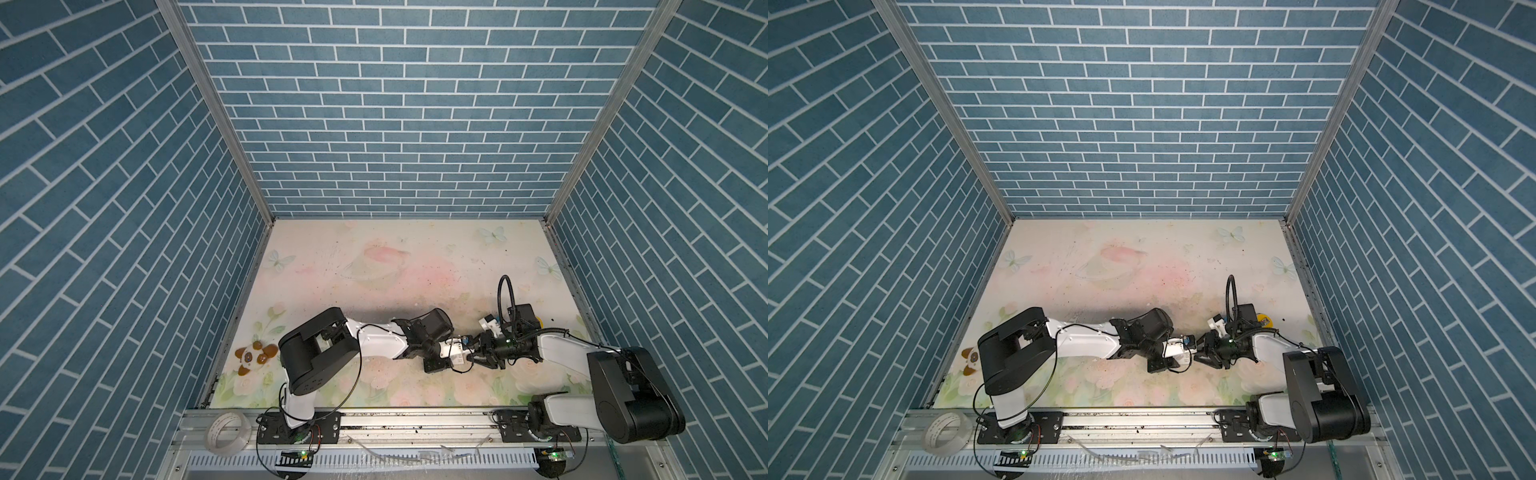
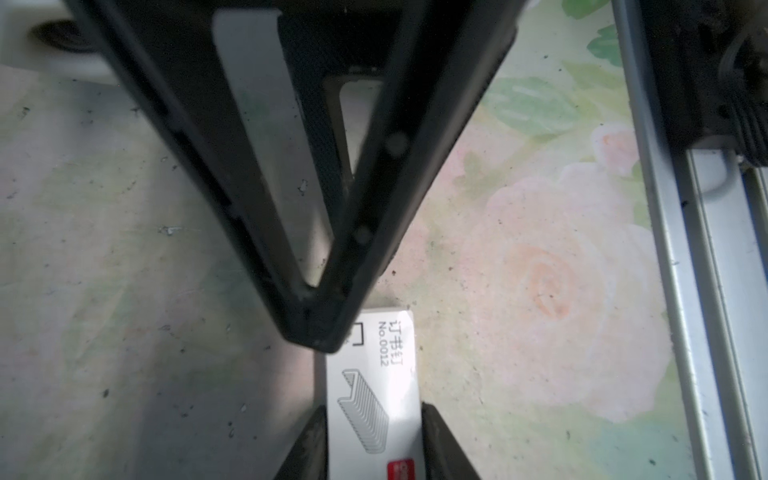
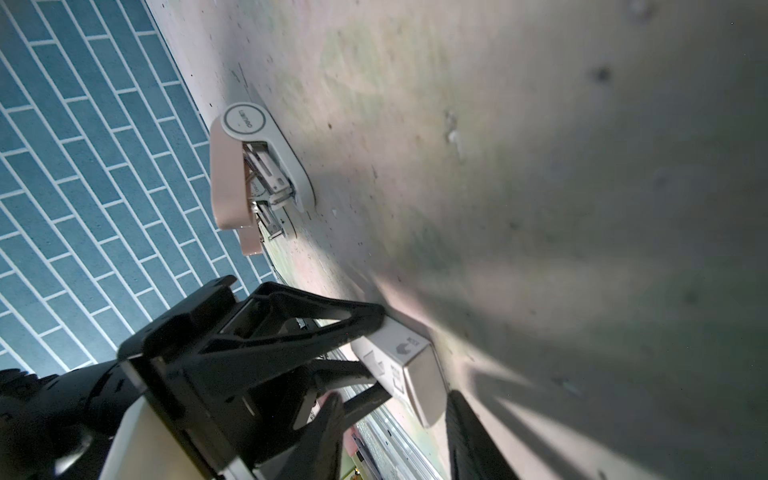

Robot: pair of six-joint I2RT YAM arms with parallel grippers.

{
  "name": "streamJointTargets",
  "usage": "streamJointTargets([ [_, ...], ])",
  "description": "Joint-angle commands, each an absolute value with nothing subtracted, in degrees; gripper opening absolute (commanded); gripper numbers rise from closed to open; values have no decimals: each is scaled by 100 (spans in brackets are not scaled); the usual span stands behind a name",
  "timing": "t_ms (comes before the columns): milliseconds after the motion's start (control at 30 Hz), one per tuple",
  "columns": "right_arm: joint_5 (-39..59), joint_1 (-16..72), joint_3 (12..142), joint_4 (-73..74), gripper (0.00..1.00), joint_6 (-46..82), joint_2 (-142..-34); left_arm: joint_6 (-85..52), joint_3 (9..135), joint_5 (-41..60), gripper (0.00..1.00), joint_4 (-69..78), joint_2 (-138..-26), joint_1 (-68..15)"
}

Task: Load the staples into the stapler
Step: 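Hold the sleeve with the right gripper while the left pulls the tray out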

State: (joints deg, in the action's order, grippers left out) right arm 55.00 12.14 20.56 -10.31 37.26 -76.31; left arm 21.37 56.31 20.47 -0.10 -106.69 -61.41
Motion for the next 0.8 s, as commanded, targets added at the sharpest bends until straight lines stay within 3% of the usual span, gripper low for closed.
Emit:
streamJointTargets([
  [0,5607,1291,1942,-686,41,3838,-7717,2109,5501,1933,38,-200,-10772,-6097],
  [767,5818,1628,1803,96,41,4166,-7823,2179,5634,2102,35,-453,-10976,-6095],
])
